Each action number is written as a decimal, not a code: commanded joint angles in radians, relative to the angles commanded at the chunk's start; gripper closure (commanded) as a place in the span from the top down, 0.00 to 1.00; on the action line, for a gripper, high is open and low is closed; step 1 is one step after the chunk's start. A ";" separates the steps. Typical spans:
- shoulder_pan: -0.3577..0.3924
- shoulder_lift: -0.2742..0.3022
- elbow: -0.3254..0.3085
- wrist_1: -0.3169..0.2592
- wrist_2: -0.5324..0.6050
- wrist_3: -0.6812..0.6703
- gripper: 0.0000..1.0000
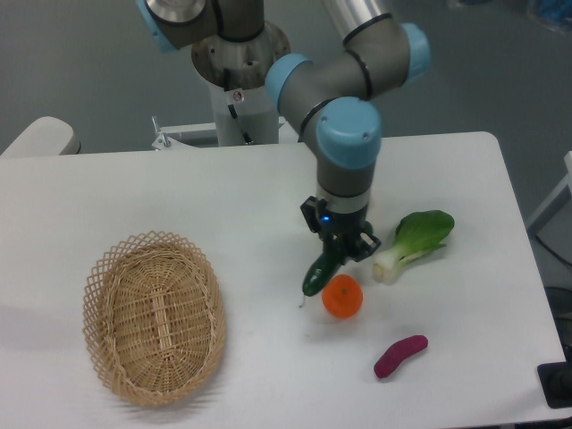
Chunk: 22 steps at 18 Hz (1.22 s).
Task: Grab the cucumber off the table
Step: 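Lift the held cucumber and carry it toward the bok choy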
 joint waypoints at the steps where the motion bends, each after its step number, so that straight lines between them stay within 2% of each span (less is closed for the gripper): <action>1: 0.003 -0.017 0.025 -0.017 0.001 0.032 0.26; 7: 0.120 -0.026 0.095 -0.087 -0.003 0.244 0.26; 11: 0.175 -0.026 0.098 -0.094 -0.009 0.337 0.26; 16: 0.203 -0.032 0.105 -0.092 -0.009 0.399 0.26; 22: 0.207 -0.035 0.105 -0.091 -0.011 0.399 0.26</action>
